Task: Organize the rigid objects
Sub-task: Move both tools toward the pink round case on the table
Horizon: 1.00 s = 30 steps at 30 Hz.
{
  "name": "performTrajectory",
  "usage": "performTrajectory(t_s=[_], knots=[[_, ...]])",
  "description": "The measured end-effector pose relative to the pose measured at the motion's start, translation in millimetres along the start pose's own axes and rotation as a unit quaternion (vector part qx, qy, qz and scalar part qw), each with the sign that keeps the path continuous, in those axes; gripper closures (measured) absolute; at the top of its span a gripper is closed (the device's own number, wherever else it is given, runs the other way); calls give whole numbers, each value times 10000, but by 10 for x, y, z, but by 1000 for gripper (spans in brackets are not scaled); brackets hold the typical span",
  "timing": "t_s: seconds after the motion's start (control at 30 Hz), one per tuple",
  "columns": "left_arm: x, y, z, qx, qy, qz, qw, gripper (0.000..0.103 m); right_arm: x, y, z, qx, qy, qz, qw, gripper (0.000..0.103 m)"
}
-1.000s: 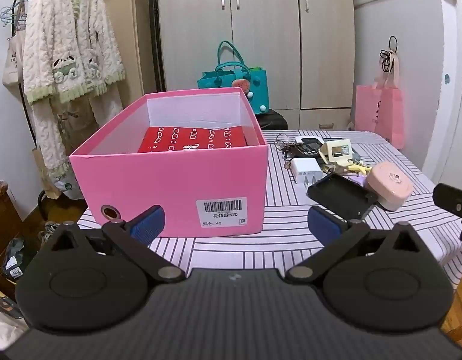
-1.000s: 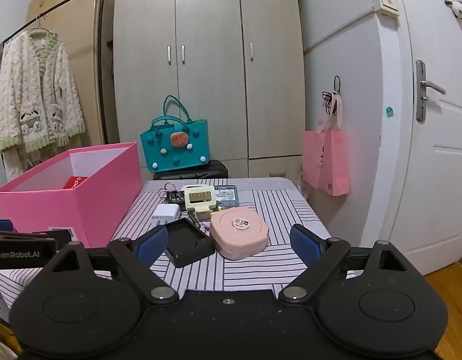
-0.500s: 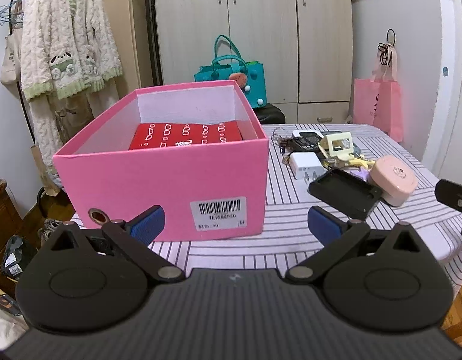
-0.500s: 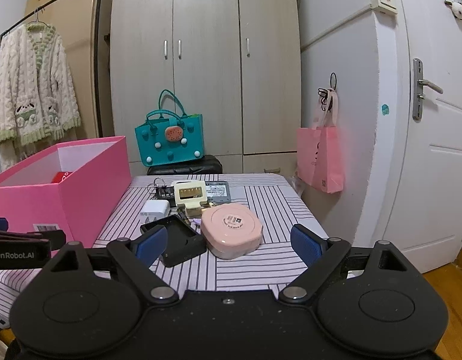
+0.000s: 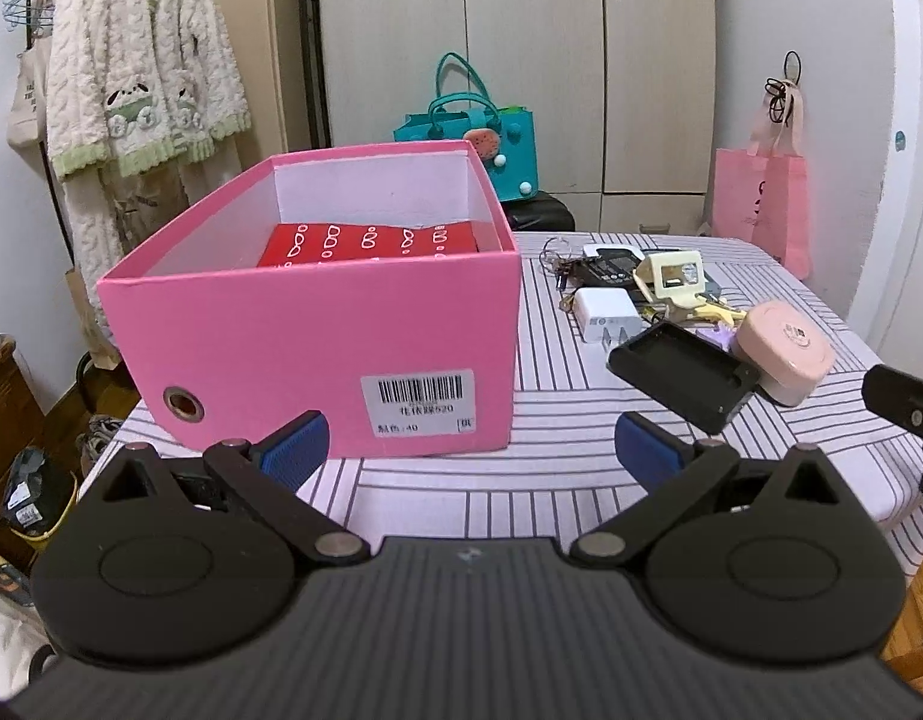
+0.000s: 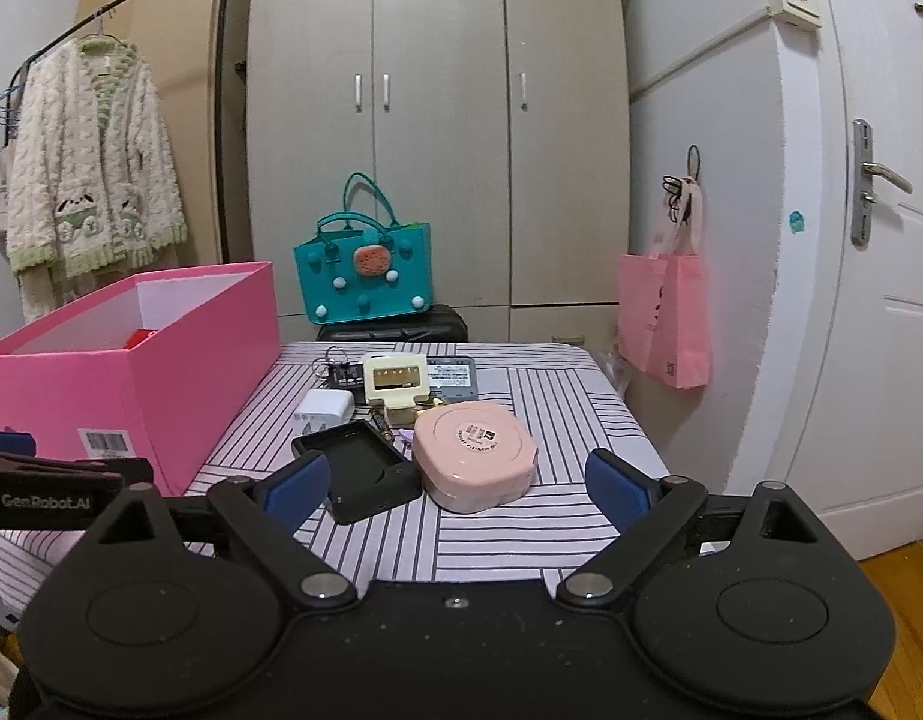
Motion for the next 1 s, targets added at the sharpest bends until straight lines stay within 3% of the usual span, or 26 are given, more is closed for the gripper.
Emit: performTrajectory(t_s=[0.23,1.0], knots=[[-45,129,78,54,-153,5,9999,0,-12,61,46,14,-159,-183,9997,3],[-58,208,75,63,-244,49,9997,0,-54,139,47,168,-11,-273,9995,0]])
Point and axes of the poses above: each gripper's, at about its wrist camera, not at the fingertips, and x roughly the way its jaws point, y to its right, z to its underside, the point moved 6 cm from there along x, roughly the way its jaws point, and after that the axes turned 8 degrees about y, right-handed, at the moved point
